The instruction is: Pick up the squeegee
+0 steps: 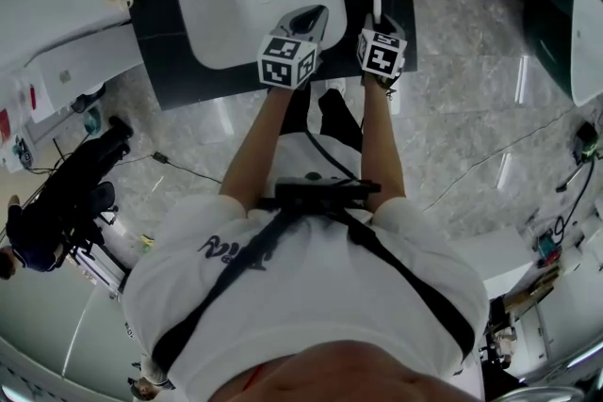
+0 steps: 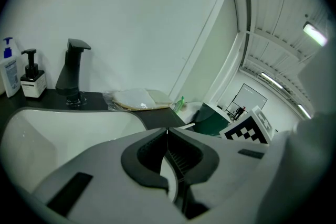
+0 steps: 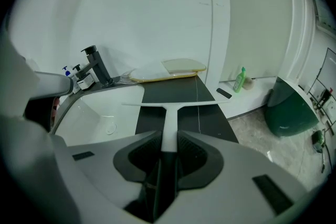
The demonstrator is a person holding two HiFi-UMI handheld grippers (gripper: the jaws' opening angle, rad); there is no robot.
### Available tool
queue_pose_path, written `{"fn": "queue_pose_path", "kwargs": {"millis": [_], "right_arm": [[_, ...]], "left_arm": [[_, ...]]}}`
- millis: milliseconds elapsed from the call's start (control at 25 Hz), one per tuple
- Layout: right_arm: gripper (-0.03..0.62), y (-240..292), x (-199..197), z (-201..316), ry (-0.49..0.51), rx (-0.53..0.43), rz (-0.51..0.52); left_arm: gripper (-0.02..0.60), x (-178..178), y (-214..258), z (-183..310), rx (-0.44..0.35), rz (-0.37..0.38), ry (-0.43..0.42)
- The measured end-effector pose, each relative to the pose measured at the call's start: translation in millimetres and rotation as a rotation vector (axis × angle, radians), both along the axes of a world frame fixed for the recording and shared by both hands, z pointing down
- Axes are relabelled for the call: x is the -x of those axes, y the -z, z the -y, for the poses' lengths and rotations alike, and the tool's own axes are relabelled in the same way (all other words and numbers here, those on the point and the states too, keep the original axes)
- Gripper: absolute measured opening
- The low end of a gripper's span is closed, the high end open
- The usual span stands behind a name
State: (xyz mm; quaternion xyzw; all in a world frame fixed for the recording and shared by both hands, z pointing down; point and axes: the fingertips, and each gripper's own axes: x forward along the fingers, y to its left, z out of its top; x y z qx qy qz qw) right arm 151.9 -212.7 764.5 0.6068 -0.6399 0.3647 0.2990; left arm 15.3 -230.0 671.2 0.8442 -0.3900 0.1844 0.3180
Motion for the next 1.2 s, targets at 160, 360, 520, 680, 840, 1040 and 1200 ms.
{"fn": "queue_pose_path", "kwargs": {"millis": [160, 360, 520, 680, 840, 1040, 1200], "right_arm": [[0.101, 12, 1, 2, 0.007, -0.025, 0.012], [0.101, 43, 0, 13, 0.020, -0.099, 0.009], [0.101, 71, 1, 23, 0.037, -0.171, 0.015], [0.101, 111, 8, 35, 0.073, -0.278, 0.042], [0.101, 154, 19, 46, 0.115, -0.380, 0.051], [0.101, 224, 37, 56, 0.158, -0.553, 0.077], [0.101, 285, 50, 57, 0.175, -0.694, 0.107]], "left_arm": [[0.011, 3, 13, 5, -0.030, -0.005, 0.014], [0.009, 8, 38, 11, -0.081, -0.021, 0.038], [0.009, 12, 58, 15, -0.124, -0.028, 0.055], [0.009, 16, 83, 18, -0.177, -0.032, 0.070], [0.009, 29, 112, 23, -0.238, -0.041, 0.107], [0.009, 45, 156, 29, -0.319, -0.061, 0.153], [0.009, 56, 202, 30, -0.397, -0.083, 0.186]]}}
